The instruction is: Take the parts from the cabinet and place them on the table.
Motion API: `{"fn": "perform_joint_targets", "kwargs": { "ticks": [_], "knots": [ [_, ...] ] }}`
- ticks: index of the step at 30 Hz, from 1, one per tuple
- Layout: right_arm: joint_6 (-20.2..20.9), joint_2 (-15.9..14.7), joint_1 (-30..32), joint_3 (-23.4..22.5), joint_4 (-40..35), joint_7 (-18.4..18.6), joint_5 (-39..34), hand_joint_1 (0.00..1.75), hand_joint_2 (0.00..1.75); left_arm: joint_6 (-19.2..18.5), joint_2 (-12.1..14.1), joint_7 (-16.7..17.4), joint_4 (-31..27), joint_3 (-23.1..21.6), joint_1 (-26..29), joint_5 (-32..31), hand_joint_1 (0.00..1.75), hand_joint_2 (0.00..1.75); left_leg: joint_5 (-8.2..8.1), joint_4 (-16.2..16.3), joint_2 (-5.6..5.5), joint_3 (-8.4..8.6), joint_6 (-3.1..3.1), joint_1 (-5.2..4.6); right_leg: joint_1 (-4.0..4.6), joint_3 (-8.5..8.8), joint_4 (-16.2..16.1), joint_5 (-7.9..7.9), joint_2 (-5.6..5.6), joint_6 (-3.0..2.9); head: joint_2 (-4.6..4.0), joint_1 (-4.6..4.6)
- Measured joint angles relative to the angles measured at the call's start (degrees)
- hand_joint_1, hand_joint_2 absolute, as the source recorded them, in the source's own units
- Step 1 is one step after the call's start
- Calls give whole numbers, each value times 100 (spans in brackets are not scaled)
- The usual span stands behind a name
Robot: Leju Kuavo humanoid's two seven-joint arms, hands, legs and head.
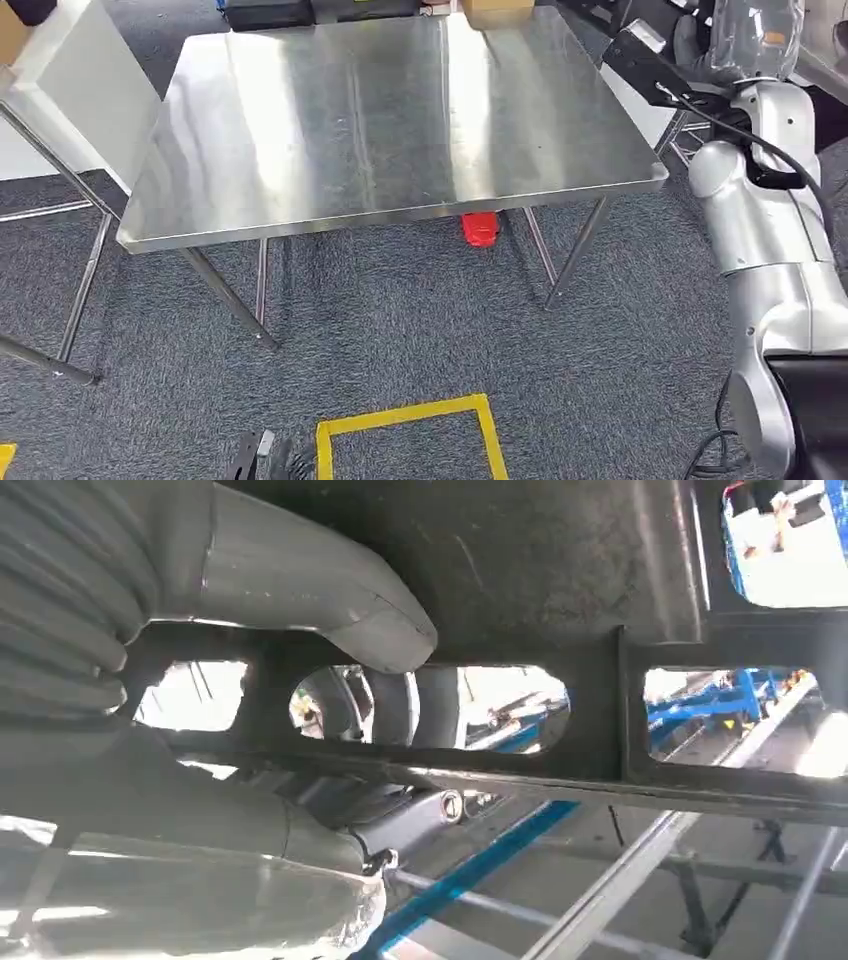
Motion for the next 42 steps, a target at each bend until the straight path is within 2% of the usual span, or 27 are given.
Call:
{"fn": "perform_joint_targets", "kwargs": {
  "ticks": [2,4,5,8,9,10,12,13,14,15,16,19,21,23,24,25,26,28,30,31,32,34,35,38,39,40,42],
  "knots": [
    [-13,7,49,0,52,-7,15,175,175,0,11,2,0,0,15,-2,0,0,-18,-120,-7,84,57,-12,37,61,103,127,-7,135,0,15],
    [-39,26,42,0,87,-13,31,175,175,0,4,0,0,0,3,0,0,0,20,-208,-26,243,85,9,19,-46,291,-26,-26,107,0,18],
    [-55,39,20,0,116,-24,50,175,175,0,6,2,0,0,-5,0,0,0,19,-203,-30,253,99,18,22,-198,626,-190,-28,39,0,33],
    [-63,57,97,-4,162,-31,122,175,175,0,0,7,0,-2,17,-2,0,0,-17,-199,-41,293,106,21,6,-821,1689,-566,-29,57,0,53],
    [-63,63,137,-4,175,-31,129,175,175,0,-13,7,0,0,31,-2,0,0,-40,-193,-50,316,89,21,-12,-869,1668,-511,-31,110,0,42],
    [-63,68,157,-4,179,-31,133,175,175,0,-13,7,0,0,36,-2,0,0,-65,-187,-56,342,77,26,-31,-789,1416,-365,-35,216,0,50],
    [-57,79,158,-19,183,-33,172,175,175,0,-24,7,0,-2,37,-2,0,0,-143,-139,-66,401,14,57,-85,-402,473,111,-56,394,0,48],
    [-50,81,184,-46,188,-37,225,175,175,0,-20,7,0,0,38,-2,0,0,-213,-96,-64,410,-48,56,-106,-234,63,244,-80,447,0,50],
    [-39,89,190,-57,197,-39,249,175,175,0,-15,7,0,0,28,-2,0,0,-235,-57,-67,386,-78,46,-33,-280,-7,72,-71,317,0,65],
    [-26,92,201,-63,197,-39,290,175,175,-4,-17,7,0,0,33,-2,0,0,-260,-52,-63,341,-114,23,-7,-178,32,116,-85,172,0,68],
    [-20,105,284,-74,192,-35,321,175,175,-7,-17,7,4,-2,53,-4,0,0,-279,-23,-57,378,-129,20,-43,-214,23,143,-64,87,0,0],
    [-17,133,354,-101,186,-6,442,175,175,-11,-7,-4,-2,-2,57,-4,0,0,-385,123,-58,343,-221,44,-89,-95,42,97,-51,3,0,13],
    [6,181,360,-101,175,28,551,175,175,-13,-7,-7,-2,0,59,-2,0,0,-595,861,-36,-98,-315,100,-78,-42,42,45,-38,-65,0,7],
    [102,247,407,-99,175,83,670,175,175,-13,-4,-7,0,0,87,0,0,0,-852,1564,-35,-624,-352,126,-52,17,43,-22,-14,-115,0,2],
    [138,273,451,-96,175,87,715,175,175,-13,-4,-11,0,0,98,7,0,0,-825,1623,-35,-758,-349,127,-45,59,42,-53,-5,-122,0,2],
    [166,304,483,-92,177,90,763,175,175,-13,-4,-20,0,0,106,9,0,0,-673,1466,-36,-770,-323,125,-29,112,42,-101,2,-120,0,2],
    [186,346,501,-90,177,92,815,175,175,-13,-4,-28,0,2,109,24,0,0,-349,1070,-38,-658,-267,115,-13,183,40,-148,8,-125,0,0],
    [229,439,487,-85,177,96,904,175,175,-13,11,-57,0,11,110,48,0,0,362,64,-42,-284,-47,39,24,307,21,-240,13,-123,0,4],
    [282,499,451,-72,208,92,975,175,175,-9,46,-90,0,28,108,55,0,0,212,-72,-43,-194,28,-20,17,362,-38,-294,32,-71,0,35],
    [306,525,456,-66,221,85,1006,175,175,-9,44,-98,-2,35,114,61,0,0,243,-107,-46,-164,65,-29,14,409,-92,-300,29,-36,0,9],
    [308,546,474,-59,236,85,1021,175,175,-2,46,-101,-2,42,125,63,0,0,244,-192,-40,-119,83,-44,58,448,10,-227,27,42,0,20],
    [315,577,474,-42,249,85,1040,175,175,-4,46,-101,-2,52,142,63,0,0,263,-320,-40,131,131,9,51,435,60,-339,4,28,0,15],
    [319,590,440,-31,260,72,1040,175,175,-2,48,-101,-2,57,141,70,0,0,252,-331,-46,170,147,7,47,314,339,-390,-13,30,0,20],
    [372,605,381,-20,383,-4,1141,175,175,-4,39,-101,-2,59,146,72,0,0,168,-327,-71,211,145,18,13,-461,1460,-754,-13,46,0,26],
    [372,612,392,-13,433,-22,1167,175,175,-4,33,-101,-2,59,167,70,0,0,132,-317,-79,236,127,20,0,-627,1601,-790,-15,100,0,35],
    [372,619,399,-4,477,-35,1209,175,175,-4,24,-101,-2,59,191,68,0,0,90,-307,-85,273,101,29,-25,-673,1493,-695,-19,149,0,33],
    [376,647,387,18,577,-55,1294,175,175,-7,15,-101,-2,59,201,68,0,0,-24,-241,-107,349,21,70,-83,-431,624,-123,-39,337,0,31]
  ]
}}
